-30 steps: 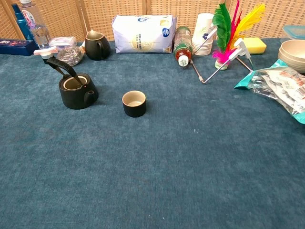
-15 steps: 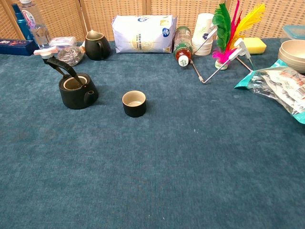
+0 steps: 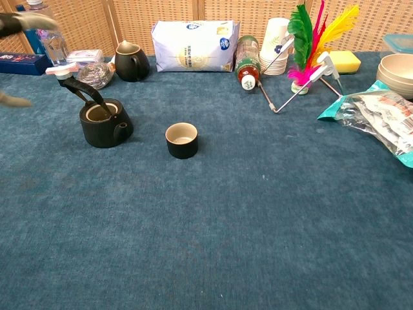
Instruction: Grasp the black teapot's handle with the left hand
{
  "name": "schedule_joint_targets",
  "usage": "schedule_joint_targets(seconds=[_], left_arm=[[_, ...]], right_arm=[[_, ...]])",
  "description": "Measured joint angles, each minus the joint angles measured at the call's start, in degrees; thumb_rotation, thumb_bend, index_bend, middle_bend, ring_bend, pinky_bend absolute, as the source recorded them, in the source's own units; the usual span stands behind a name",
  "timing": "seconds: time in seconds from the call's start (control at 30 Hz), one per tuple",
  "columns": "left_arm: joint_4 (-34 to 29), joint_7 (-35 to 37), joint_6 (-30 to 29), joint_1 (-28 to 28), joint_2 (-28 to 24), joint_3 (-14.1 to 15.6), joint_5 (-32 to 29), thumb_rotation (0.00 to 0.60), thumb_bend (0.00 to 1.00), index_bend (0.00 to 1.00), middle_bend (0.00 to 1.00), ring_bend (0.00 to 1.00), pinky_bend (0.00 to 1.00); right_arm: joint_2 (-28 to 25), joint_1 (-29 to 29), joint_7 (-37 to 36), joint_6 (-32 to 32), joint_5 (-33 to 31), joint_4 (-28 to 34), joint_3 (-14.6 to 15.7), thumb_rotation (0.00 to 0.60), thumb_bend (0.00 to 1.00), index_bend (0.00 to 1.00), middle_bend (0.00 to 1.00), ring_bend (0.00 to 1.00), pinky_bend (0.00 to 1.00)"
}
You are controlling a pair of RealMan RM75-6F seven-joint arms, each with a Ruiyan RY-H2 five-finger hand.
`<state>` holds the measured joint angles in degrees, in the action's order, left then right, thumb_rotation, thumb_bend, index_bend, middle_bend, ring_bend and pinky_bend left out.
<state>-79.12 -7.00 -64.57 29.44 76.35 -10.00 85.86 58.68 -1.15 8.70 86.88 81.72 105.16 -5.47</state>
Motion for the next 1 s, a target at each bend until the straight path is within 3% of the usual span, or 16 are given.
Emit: schedule_joint_targets(seconds=[0.37, 0.43, 0.53, 0.6, 0.83, 1.0], left_arm=[[4.24, -8.17, 9.82, 8.90, 7.78, -3.47, -8.14, 0.600, 0.22, 0.00, 0.00, 0.00, 0.04], [5.04, -9.43, 10.35, 10.03, 8.83, -3.99, -9.17, 0.600, 0.23, 0.04, 0.04, 0.03, 0.07], [5.83, -10.99, 10.92, 11.28, 9.97, -4.55, -10.59, 0.600, 0.29, 0.17, 0.29, 0.25, 0.28], [6.21, -12.05, 11.44, 12.06, 10.69, -4.87, -11.62, 0.600, 0.35, 0.37, 0.48, 0.43, 0.48], [8.76, -15.42, 11.97, 14.58, 12.95, -4.80, -12.71, 0.600, 0.57, 0.75, 0.83, 0.74, 0.95], [8.68, -13.43, 12.50, 15.25, 12.59, -3.77, -10.87, 0.600, 0.62, 0.78, 0.88, 0.78, 1.00]], right_arm=[[-0.32, -0.55, -1.60, -1.23, -2.88, -0.60, -1.07, 0.600, 0.00, 0.00, 0.00, 0.00, 0.00], [-0.38, -0.63, -1.73, -1.42, -3.27, -0.72, -1.19, 0.600, 0.00, 0.00, 0.00, 0.00, 0.00], [-0.38, -0.79, -1.84, -1.86, -3.70, -0.87, -1.25, 0.600, 0.00, 0.00, 0.00, 0.00, 0.00], [-0.34, -0.95, -1.97, -2.34, -3.90, -1.01, -1.21, 0.600, 0.00, 0.00, 0.00, 0.00, 0.00], [-0.88, -1.42, -4.09, -3.91, -3.65, -0.76, -0.77, 0.600, 0.00, 0.00, 0.00, 0.00, 0.00], [-1.08, -1.45, -4.54, -3.93, -3.84, -0.71, -0.81, 0.600, 0.00, 0.00, 0.00, 0.00, 0.00]])
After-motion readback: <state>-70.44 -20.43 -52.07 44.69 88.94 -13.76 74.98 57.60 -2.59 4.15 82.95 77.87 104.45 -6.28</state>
